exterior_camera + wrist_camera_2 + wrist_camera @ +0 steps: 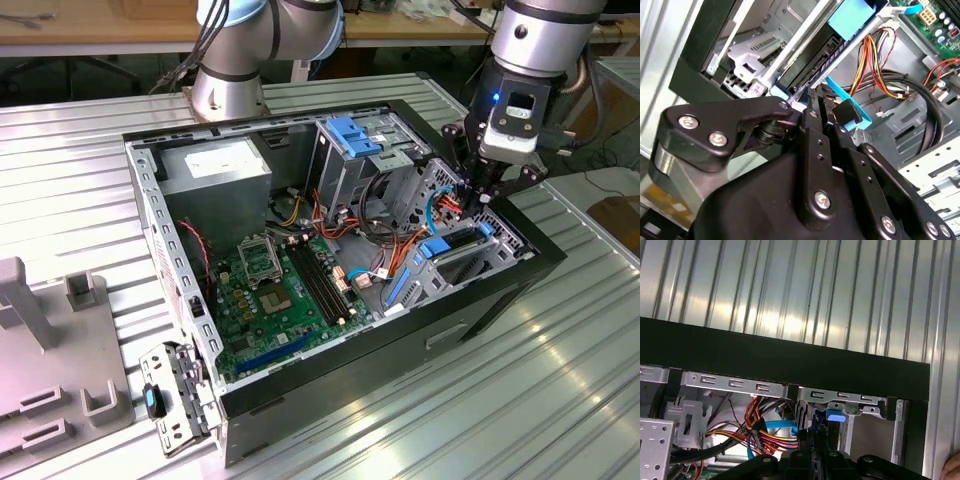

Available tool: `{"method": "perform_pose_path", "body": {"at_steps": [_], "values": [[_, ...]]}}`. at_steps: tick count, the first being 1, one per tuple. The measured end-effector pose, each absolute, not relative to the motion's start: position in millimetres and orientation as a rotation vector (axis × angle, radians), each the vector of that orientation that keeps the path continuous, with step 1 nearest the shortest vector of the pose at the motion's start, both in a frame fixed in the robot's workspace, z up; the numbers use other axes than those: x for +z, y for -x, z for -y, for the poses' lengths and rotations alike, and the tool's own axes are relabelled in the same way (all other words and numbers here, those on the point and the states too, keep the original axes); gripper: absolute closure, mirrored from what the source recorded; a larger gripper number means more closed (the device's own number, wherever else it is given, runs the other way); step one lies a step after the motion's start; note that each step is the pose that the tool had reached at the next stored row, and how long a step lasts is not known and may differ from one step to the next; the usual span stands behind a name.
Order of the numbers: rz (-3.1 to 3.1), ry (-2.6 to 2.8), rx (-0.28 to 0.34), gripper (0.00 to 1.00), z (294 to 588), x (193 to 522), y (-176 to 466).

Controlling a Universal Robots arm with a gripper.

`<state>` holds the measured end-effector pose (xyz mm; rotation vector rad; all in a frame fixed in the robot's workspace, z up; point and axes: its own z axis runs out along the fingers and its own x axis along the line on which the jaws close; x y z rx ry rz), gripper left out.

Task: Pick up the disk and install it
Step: 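Insert the first disk wire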

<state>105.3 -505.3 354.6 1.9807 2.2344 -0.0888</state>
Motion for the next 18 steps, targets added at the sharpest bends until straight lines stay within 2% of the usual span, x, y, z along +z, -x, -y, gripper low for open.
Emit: {"method": "perform_pose_path", "body": {"at_steps": [6, 10, 18], "values": [[-2.13, -2.097, -0.101, 0.84, 505.2, 351.7, -108.5], [-2.107, -2.083, -0.033, 0.84, 505.9, 351.7, -106.1], [-2.101, -2.081, -0.009, 0.84, 518.1, 350.5, -94.2]]}}
